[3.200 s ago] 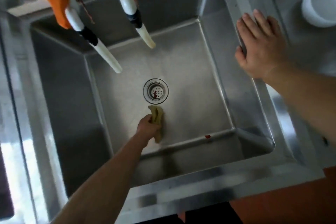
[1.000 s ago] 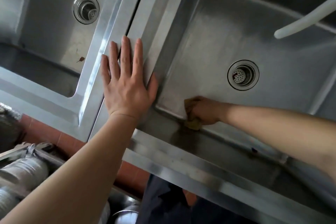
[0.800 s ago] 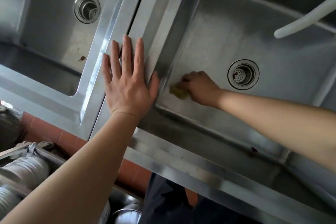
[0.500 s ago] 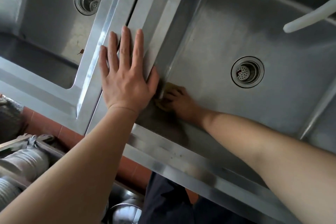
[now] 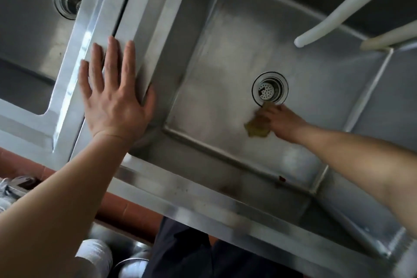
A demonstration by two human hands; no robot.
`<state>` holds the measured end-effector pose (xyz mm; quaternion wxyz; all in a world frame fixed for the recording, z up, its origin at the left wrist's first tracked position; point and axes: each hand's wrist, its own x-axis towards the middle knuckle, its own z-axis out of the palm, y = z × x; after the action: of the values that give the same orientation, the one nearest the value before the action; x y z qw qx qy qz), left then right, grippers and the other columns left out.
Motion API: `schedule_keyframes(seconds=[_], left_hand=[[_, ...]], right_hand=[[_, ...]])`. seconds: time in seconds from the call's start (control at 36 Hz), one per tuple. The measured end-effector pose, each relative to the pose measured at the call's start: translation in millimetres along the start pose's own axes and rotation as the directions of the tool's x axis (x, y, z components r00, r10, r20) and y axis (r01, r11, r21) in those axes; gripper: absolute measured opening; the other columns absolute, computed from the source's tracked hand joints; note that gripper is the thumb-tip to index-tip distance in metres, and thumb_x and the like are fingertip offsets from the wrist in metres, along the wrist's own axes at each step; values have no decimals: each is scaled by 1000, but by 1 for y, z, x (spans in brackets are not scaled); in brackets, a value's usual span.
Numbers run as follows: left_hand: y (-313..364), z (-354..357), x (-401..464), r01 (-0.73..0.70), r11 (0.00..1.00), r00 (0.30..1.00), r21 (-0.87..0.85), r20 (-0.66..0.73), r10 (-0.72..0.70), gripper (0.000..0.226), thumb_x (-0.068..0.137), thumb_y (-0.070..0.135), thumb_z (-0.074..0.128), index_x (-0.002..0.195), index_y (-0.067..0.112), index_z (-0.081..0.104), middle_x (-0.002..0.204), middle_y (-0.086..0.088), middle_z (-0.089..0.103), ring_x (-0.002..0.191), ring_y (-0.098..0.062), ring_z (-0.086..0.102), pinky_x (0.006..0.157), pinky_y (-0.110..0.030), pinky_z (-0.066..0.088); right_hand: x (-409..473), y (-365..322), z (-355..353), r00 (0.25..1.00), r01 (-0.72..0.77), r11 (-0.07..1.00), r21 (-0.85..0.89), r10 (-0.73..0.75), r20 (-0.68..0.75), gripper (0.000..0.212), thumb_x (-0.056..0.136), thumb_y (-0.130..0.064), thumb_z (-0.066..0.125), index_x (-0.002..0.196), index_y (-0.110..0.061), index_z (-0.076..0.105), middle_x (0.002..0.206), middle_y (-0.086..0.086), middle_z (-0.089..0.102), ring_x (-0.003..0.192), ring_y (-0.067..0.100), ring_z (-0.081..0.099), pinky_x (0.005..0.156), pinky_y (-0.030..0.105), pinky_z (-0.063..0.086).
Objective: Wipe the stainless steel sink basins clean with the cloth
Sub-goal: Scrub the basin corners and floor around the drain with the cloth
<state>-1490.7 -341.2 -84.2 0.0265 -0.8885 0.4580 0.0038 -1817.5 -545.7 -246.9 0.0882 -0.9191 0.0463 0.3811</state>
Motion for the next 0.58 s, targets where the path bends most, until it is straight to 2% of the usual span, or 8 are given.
schedule_keyframes(seconds=[0.08,0.14,0.19,0.25,0.33,0.39,0.44,0.58], left_hand=[[-1,1,-1,0,1000,1000,1,-8,0,75,96,49,43,158,23,9,165,-9,13,151,-35,9,123,-51,6],[-1,0,0,5,1000,1000,4,-7,-5,75,96,51,41,158,24,10,165,-9,13,151,-35,9,123,-50,5],[-1,-1,0,9,1000,1000,1,0,-9,75,95,51,41,158,24,9,165,-9,12,151,-35,9,123,-50,5],[0,-2,0,11,1000,1000,-10,5,-11,76,95,50,42,158,24,8,165,-9,12,152,-35,8,123,-50,4],[0,-3,-1,13,1000,1000,-14,11,-13,75,96,51,42,158,24,9,165,-8,13,152,-34,8,123,-49,4],[0,-4,-1,12,1000,1000,-9,15,-12,74,97,52,40,158,24,9,165,-8,13,152,-34,8,124,-49,4],[2,-5,-2,9,1000,1000,-6,27,-9,74,98,51,40,158,22,9,165,-9,13,152,-35,8,124,-50,4],[12,-4,-4,-20,998,998,-52,59,23,71,98,43,36,159,19,9,166,-14,3,153,-33,-1,123,-51,-1]], right_hand=[[6,34,-19,919,-325,917,232,364,-150,54,89,-10,55,141,-24,53,146,10,43,132,35,38,97,43,39],[6,44,-24,770,-488,766,419,604,-207,46,83,-7,60,129,-14,62,135,16,47,120,39,44,92,46,40],[2,38,-21,593,-542,570,617,780,-200,40,82,-7,57,121,-12,64,127,19,48,115,40,46,88,48,41],[-6,22,-8,426,-564,341,752,900,-88,40,86,-11,52,124,-19,59,126,17,47,114,39,47,87,48,43],[-19,-9,21,210,-543,-99,834,946,249,47,88,-16,52,133,-23,48,130,17,41,118,40,46,92,49,45],[-24,-31,35,155,-508,-317,801,881,447,54,88,-17,54,139,-21,41,136,19,37,123,43,42,100,51,41],[-20,-49,39,152,-472,-416,777,830,537,62,89,-20,57,147,-22,33,141,21,35,128,44,39,106,52,36],[13,-62,15,226,-434,-320,842,866,446,58,93,-20,51,149,-18,36,139,23,37,125,44,41,102,47,39]])
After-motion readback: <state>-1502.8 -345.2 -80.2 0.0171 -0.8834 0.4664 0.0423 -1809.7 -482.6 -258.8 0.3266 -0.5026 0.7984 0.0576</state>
